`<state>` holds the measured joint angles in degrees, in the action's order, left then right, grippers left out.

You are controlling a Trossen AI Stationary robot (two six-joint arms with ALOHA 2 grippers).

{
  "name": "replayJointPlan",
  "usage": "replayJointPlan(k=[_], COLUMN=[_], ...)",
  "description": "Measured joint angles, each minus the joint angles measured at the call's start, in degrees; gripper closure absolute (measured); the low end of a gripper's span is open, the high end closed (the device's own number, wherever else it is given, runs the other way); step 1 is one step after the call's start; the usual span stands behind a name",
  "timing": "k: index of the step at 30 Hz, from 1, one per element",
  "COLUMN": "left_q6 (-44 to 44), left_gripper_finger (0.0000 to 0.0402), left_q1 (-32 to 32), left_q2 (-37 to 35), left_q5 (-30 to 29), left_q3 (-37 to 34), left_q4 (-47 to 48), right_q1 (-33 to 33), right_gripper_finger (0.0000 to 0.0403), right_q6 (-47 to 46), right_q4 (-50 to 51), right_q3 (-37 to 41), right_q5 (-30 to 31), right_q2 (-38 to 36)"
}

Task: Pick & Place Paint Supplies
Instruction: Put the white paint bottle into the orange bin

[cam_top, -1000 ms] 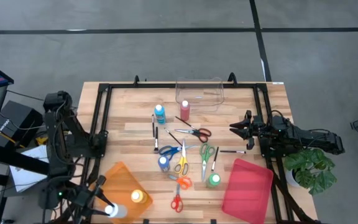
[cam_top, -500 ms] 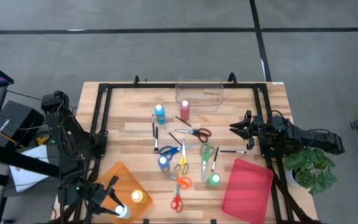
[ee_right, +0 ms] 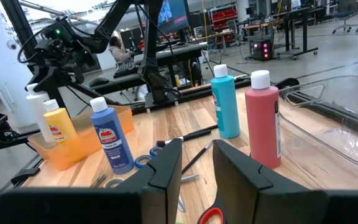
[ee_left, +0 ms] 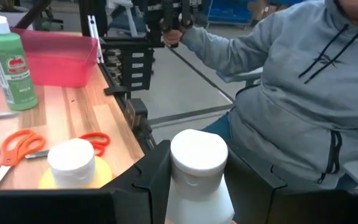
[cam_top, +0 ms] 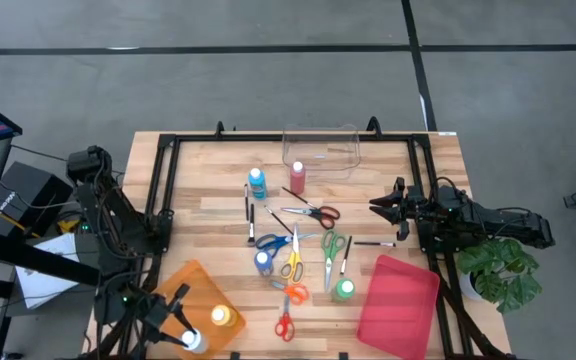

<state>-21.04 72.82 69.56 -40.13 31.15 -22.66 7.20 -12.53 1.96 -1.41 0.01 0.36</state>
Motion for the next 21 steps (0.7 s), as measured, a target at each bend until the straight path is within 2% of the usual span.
replayJointPlan(k=[21], left_q6=[2.5], left_gripper_finger=[0.0276], left_q1=[0.0], left_q2=[1.4], left_q5=[2.5], left_q3=[-0.9], left_q4=[-2.7], right_q1=[0.0], right_gripper_finger=[0.0314], right_q6=[-0.1], right_q4=[0.0], right_q3=[0.0], right_q5=[0.0], right_q2=[0.0])
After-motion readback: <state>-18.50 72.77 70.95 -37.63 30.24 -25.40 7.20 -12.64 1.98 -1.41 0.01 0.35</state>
